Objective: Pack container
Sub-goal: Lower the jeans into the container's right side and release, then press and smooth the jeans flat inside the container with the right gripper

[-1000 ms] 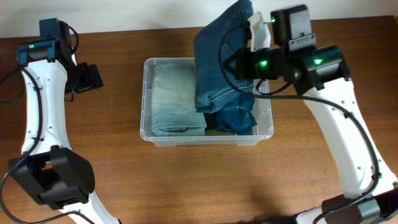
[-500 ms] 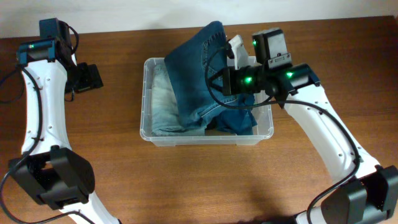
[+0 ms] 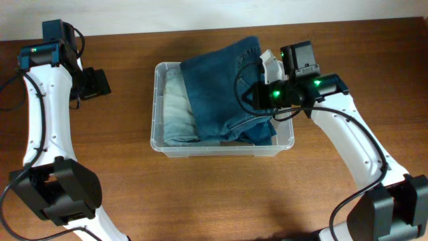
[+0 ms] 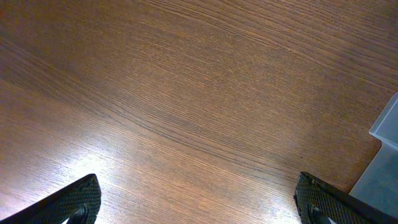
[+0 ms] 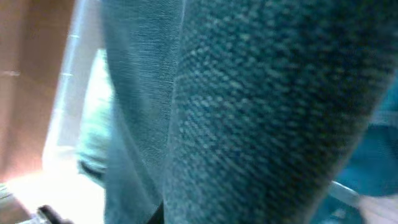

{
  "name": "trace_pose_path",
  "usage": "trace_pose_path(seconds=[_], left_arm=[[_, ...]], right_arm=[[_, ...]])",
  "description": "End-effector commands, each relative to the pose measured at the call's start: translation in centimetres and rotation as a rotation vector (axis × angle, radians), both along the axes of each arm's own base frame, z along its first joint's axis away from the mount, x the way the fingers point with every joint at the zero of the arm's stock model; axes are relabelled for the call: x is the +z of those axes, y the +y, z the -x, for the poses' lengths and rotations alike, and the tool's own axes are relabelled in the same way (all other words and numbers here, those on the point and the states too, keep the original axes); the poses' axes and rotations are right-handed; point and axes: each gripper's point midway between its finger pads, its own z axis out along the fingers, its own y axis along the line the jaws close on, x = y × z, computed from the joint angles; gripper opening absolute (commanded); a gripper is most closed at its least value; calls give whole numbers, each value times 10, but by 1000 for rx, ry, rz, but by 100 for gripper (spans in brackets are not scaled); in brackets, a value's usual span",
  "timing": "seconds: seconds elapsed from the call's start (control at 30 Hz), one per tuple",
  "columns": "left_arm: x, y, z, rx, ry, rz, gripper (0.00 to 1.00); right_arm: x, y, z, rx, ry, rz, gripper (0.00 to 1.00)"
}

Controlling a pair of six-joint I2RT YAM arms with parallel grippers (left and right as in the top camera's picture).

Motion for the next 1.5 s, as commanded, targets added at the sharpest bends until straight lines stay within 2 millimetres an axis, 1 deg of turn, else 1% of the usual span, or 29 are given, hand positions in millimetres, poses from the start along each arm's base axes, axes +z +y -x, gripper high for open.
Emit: trace_pose_path(seconds=[0.0,0.17,0.37,0.5,0.6,0.7,0.87,0.93,0.97,1.0,1.03,1.07,1.1,1.17,1.23,1.33,1.4,1.47], left_arm=[[14,0,0,-2,-35,-13,99],[14,1,0,-2,-35,-13,99],[14,1,0,-1,-35,-13,99],[14,1,0,-1,-35,-13,99],[14,1,0,-1,-35,-13,99],[14,1,0,-1,-35,-13,99],[14,1,0,-1,-35,-13,99],[14,1,0,-1,-35,-13,99],[14,1,0,-1,-35,-13,99],[14,1,0,-1,-35,-13,100],[14,1,0,-1,-35,-13,99],[14,1,0,-1,-35,-13,99],[14,1,0,-1,-35,-13,99],[14,1,0,-1,-35,-13,99],[14,1,0,-1,-35,-13,99],[14,1,0,-1,-35,-13,99],[14,1,0,-1,-35,-13,100],[14,1,0,-1,-35,-13,99]], right_arm=[[-9,-26,-1,-68,-28,157,4],[-19,-51,-1,-131,-17,294,4],[-26,-64,0,-151,-16,371,4],[-38,-67,2,-156,-4,389,4],[-54,-69,5,-174,14,389,4],[-65,-81,7,-226,37,408,4],[-68,-99,6,-265,50,427,4],[-67,-100,4,-255,41,433,5],[-67,-100,4,-240,33,439,13],[-67,-99,3,-224,24,445,23],[-67,-99,3,-223,23,445,29],[-66,-99,3,-222,21,446,41],[-66,-99,3,-215,16,449,55],[-66,-99,2,-202,7,454,70],[-64,-99,0,-195,-2,456,79],[-56,-96,-6,-165,-40,458,83],[-44,-95,-12,-165,-68,451,89],[-31,-93,-18,-158,-101,446,91]])
